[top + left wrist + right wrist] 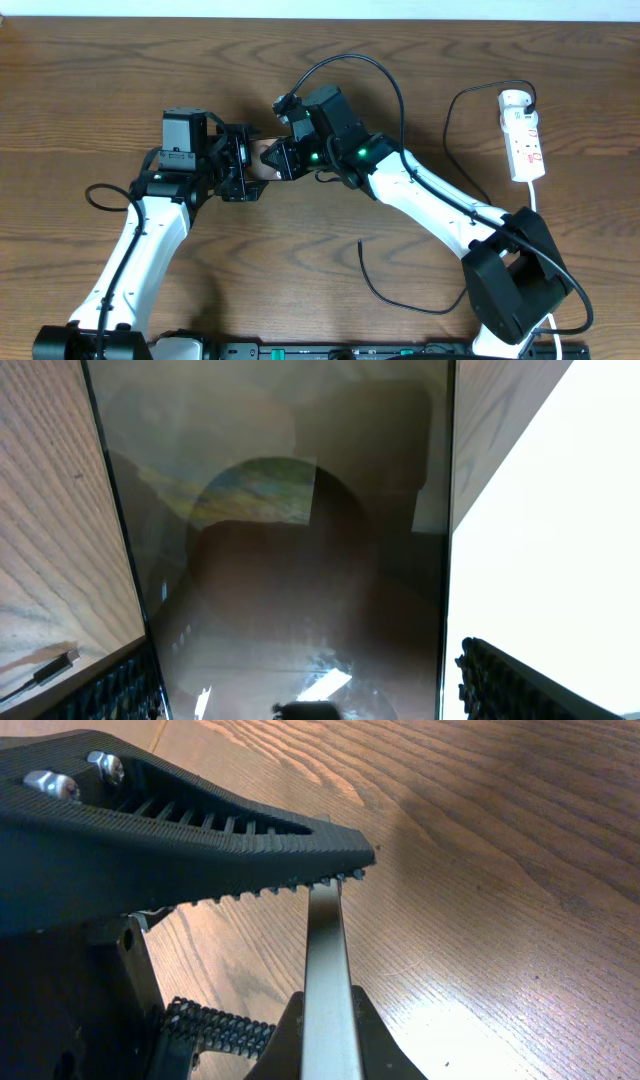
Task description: Plug charger to phone and switch on socket
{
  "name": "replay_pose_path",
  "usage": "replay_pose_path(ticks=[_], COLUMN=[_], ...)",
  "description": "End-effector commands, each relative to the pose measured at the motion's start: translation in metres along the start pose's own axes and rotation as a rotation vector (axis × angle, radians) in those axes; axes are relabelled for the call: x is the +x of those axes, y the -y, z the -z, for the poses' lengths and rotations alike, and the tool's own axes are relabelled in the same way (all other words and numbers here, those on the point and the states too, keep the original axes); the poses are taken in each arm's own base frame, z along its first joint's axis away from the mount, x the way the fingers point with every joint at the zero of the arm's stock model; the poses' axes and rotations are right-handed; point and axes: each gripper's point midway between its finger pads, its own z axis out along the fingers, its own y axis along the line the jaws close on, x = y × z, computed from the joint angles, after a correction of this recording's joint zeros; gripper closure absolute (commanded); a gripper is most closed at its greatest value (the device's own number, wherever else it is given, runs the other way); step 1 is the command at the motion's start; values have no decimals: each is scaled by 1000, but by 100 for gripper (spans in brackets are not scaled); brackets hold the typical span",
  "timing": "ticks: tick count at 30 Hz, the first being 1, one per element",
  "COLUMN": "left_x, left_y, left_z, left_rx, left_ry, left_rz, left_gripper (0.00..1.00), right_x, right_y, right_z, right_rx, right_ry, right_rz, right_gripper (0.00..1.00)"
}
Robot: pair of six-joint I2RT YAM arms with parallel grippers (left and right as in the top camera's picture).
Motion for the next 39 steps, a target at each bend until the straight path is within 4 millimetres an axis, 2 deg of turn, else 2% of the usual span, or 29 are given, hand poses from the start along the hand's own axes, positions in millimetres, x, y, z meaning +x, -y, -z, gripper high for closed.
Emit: replay_pose_path(ticks=[1, 15, 23, 28, 39], left_x=[12, 18, 33, 43, 50], left_y=[14, 15, 29, 41, 57], left_z=[6, 7, 11, 16, 22], left_rx=[29, 32, 91, 149, 237], left_ry=[-34, -66, -148, -204, -227], left_rz=[-39, -78, -169, -280, -454], left_gripper=[10, 10, 10, 10, 10], right_x=[-9, -21, -27, -33, -51], right_y=[-1, 18, 34, 52, 84], right_z=[3, 14, 22, 36, 66], right_rx=[-26, -1, 22, 11, -41], right_ry=[14, 48, 62, 70, 113], right_rz=[10, -28, -95, -278, -732], right_gripper=[99, 99, 99, 99, 99])
